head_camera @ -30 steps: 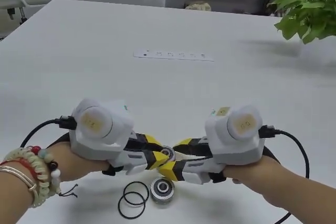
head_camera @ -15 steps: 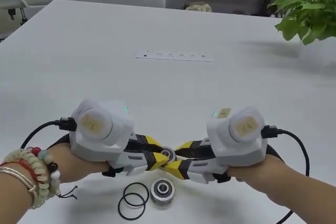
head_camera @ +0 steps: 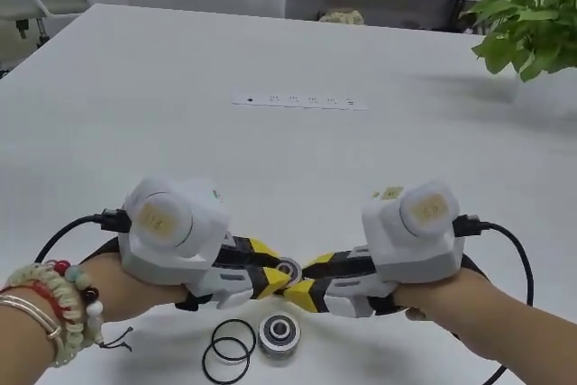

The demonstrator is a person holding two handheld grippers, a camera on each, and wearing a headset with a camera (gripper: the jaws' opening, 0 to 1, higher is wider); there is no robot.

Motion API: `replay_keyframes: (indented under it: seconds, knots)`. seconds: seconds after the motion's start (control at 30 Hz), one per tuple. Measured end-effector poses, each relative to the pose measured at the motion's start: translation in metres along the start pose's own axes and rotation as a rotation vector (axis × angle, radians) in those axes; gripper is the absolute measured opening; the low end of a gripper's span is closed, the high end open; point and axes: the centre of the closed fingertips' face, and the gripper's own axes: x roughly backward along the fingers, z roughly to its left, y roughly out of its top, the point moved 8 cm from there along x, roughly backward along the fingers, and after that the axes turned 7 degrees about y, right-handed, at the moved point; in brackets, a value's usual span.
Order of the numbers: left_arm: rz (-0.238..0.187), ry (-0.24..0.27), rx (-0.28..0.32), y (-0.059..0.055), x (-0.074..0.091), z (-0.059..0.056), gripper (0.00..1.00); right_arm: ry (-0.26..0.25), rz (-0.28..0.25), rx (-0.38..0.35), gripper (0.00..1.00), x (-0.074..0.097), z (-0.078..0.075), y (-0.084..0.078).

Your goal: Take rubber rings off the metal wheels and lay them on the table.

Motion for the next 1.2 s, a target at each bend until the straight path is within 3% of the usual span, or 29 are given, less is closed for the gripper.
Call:
replay_keyframes:
  seconds: [0.23, 0.37, 0.53, 0.6, 0.63, 0.7, 0.93, 1.2]
  knots:
    - [-0.002, 0.000, 0.001, -0.0003, 0.0001, -0.0001, 0.08, 0.001, -0.008, -0.035, 0.19, -0.0001, 0.0000, 0.0000]
    - [-0.003, -0.001, 0.001, -0.0004, 0.0001, -0.0001, 0.08, 0.015, -0.026, -0.102, 0.19, 0.0019, -0.0017, 0.0001]
    - [-0.005, -0.001, 0.002, -0.0006, 0.0001, -0.0002, 0.08, 0.010, -0.013, -0.075, 0.18, 0.0013, -0.0002, -0.0003]
    - [-0.005, -0.001, 0.002, -0.0005, 0.0001, -0.0003, 0.08, 0.005, 0.028, -0.009, 0.14, 0.0026, -0.0014, -0.0033]
    - [-0.005, -0.001, 0.002, -0.0006, 0.0001, -0.0002, 0.08, 0.009, 0.020, 0.030, 0.12, 0.0028, -0.0017, -0.0023]
    - [-0.006, -0.001, 0.003, -0.0006, 0.0001, -0.0003, 0.08, 0.008, 0.022, 0.006, 0.06, 0.0033, -0.0018, -0.0041]
    - [-0.005, 0.003, 0.005, -0.0006, 0.0004, -0.0002, 0.08, -0.004, 0.032, 0.023, 0.05, 0.0020, -0.0015, -0.0029]
    - [-0.002, 0.009, 0.014, -0.0008, 0.0007, 0.0003, 0.08, -0.013, 0.026, -0.012, 0.00, 0.0027, -0.0025, -0.0032]
